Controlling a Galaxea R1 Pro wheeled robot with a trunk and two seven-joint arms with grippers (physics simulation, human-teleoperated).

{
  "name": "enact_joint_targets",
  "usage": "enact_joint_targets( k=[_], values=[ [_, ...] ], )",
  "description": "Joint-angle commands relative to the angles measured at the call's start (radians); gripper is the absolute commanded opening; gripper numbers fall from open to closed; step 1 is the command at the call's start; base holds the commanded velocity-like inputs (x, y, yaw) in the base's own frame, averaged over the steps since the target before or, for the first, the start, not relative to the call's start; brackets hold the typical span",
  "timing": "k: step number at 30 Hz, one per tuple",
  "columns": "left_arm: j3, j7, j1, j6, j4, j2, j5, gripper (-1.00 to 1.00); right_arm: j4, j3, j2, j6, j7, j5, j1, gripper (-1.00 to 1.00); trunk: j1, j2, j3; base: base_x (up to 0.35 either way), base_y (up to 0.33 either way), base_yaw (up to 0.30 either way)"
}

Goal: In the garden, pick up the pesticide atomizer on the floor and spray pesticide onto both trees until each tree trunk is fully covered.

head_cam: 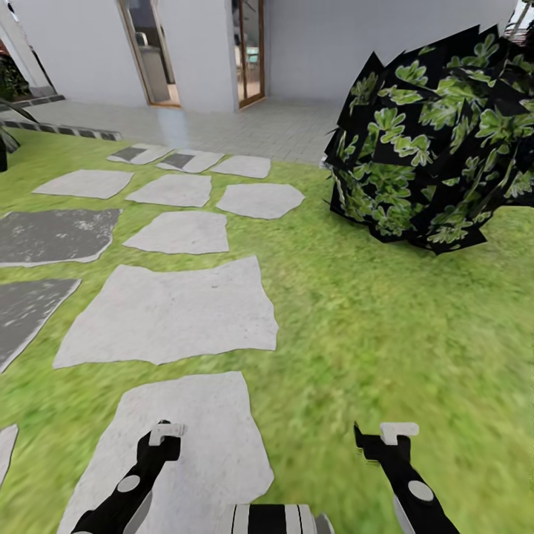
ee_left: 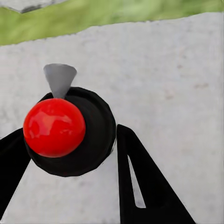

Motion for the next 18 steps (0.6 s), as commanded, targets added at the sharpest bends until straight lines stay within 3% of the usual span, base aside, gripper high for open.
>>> enact_joint_targets(
  k=[1, 6, 9, 12, 18],
  values=[
    [0.0, 0.001, 0.006, -0.003, 0.001, 0.003, -0.001, -1.0, 0.004, 0.001, -0.001, -0.021, -0.003, 0.002, 0.0, 1.0, -0.001, 0.0, 0.005, 0.0, 0.0, -0.081],
    [0.012, 0.002, 0.076, -0.004, -0.009, 0.015, -0.002, -1.0, 0.059, -0.001, -0.006, -0.092, -0.003, 0.002, 0.018, 1.0, -0.003, 0.001, 0.032, 0.0, 0.0, -0.094],
    [0.02, 0.002, 0.122, -0.005, -0.006, 0.019, -0.003, -1.0, 0.147, -0.001, -0.008, -0.204, -0.003, 0.003, 0.055, 1.0, -0.004, 0.002, 0.048, 0.0, 0.0, -0.098],
    [0.023, 0.002, 0.164, -0.006, -0.012, 0.02, 0.005, -1.0, 0.298, -0.001, -0.01, -0.343, -0.003, 0.003, 0.072, 1.0, -0.006, 0.003, 0.065, 0.0, 0.0, -0.099],
    [0.027, 0.007, 0.186, -0.047, 0.002, 0.02, 0.022, -1.0, 0.444, 0.001, -0.008, -0.477, -0.001, 0.003, 0.075, 1.0, -0.008, 0.004, 0.097, 0.0, 0.0, -0.099]
  ],
)
